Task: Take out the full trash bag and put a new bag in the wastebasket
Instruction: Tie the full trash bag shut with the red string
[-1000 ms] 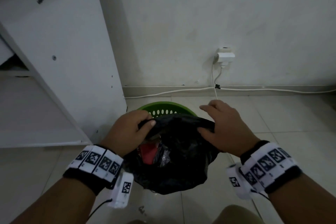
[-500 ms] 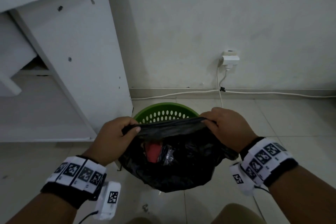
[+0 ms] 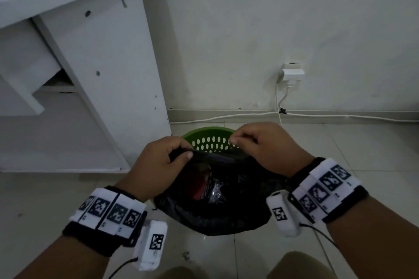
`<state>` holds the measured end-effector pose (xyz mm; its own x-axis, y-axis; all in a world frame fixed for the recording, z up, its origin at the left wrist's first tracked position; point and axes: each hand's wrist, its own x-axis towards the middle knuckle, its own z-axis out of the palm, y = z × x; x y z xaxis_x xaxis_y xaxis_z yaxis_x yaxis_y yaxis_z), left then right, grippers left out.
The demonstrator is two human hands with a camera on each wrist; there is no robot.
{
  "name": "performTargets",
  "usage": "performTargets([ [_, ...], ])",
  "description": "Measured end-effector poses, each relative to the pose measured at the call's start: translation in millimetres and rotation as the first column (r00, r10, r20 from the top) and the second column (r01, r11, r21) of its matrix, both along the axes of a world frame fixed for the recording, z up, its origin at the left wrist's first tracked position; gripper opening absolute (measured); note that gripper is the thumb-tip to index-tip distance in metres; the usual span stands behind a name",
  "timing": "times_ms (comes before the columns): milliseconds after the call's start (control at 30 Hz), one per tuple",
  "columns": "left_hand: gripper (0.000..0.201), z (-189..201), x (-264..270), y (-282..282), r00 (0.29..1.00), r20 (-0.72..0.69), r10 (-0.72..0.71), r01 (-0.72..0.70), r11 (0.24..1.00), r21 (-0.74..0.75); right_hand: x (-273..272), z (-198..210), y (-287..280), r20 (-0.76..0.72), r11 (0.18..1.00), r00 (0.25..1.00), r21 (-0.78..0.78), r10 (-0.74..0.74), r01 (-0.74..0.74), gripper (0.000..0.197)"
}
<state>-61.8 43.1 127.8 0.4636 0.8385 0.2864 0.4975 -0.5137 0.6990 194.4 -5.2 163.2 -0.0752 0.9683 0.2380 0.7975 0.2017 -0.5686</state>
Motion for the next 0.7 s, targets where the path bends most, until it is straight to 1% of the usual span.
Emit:
performTargets([
  [33, 0.012, 1, -4, -1, 1.0, 0.007, -0.011, 0.011, 1.0, -0.024, 6, 3, -2, -0.021, 1.0, 1.0, 0.008, -0.017, 0.017, 0.012],
  [67, 0.011, 2, -4, -3, 1.0, 0.02, -0.017, 0.018, 1.0, -0.024, 9, 5, -3, -0.022, 1.0, 1.0, 0.005, -0.013, 0.013, 0.017],
  [133, 0.01, 3, 3, -5, 0.998, 0.053, -0.015, 0.015, 1.0, -0.001, 4, 5, -3, 0.055, 0.997, 0.997, -0.045, 0.062, -0.059, 0.044],
  [167, 0.011, 5, 9, -6, 0.998, 0.068, -0.01, 0.01, 1.0, 0.011, -4, 2, -1, 0.1, 0.991, 0.988, -0.076, 0.113, -0.106, 0.053],
  [200, 0.012, 6, 14, -6, 0.996, 0.087, -0.001, -0.001, 1.0, 0.018, -12, -2, 0, 0.126, 0.984, 0.979, -0.095, 0.159, -0.147, 0.052],
  [233, 0.013, 7, 18, -7, 0.994, 0.109, 0.011, -0.013, 1.0, 0.018, -20, -6, 2, 0.128, 0.981, 0.975, -0.088, 0.182, -0.171, 0.042],
  [300, 0.012, 9, 19, -6, 0.992, 0.119, 0.035, -0.038, 0.999, 0.021, -28, -12, 4, 0.083, 0.986, 0.983, -0.032, 0.163, -0.161, 0.021],
  [367, 0.008, 8, 9, -5, 0.997, 0.063, 0.045, -0.046, 0.999, 0.011, -22, -14, 6, 0.012, 0.994, 0.994, -0.003, 0.106, -0.106, 0.014],
  [433, 0.011, 3, -7, -2, 1.0, -0.022, 0.014, -0.015, 0.998, -0.054, -10, -10, 6, -0.026, 0.998, 0.998, 0.029, 0.059, -0.058, 0.013],
  [500, 0.018, -4, -22, 1, 0.998, -0.065, -0.009, -0.001, 0.988, -0.156, 5, -9, 10, 0.014, 0.997, 1.0, 0.073, 0.006, -0.007, 0.013],
  [567, 0.017, -9, -28, 2, 0.999, -0.034, 0.014, -0.021, 0.977, -0.214, 11, -7, 15, 0.143, 0.989, 0.986, 0.135, -0.082, 0.063, 0.016],
  [600, 0.015, -9, -27, 1, 1.0, -0.007, 0.031, -0.031, 0.978, -0.204, 11, -6, 18, 0.205, 0.978, 0.97, 0.19, -0.129, 0.09, 0.02],
  [633, 0.013, -6, -23, 0, 0.999, 0.019, 0.042, -0.038, 0.984, -0.172, 6, -4, 19, 0.236, 0.965, 0.959, 0.243, -0.155, 0.096, 0.025],
  [667, 0.012, -2, -18, -2, 0.998, 0.046, 0.048, -0.042, 0.991, -0.126, -1, -2, 19, 0.252, 0.959, 0.957, 0.274, -0.145, 0.073, 0.034],
  [700, 0.012, 5, -11, -5, 0.996, 0.076, 0.049, -0.043, 0.996, -0.076, -10, 1, 19, 0.271, 0.964, 0.958, 0.264, -0.093, 0.019, 0.047],
])
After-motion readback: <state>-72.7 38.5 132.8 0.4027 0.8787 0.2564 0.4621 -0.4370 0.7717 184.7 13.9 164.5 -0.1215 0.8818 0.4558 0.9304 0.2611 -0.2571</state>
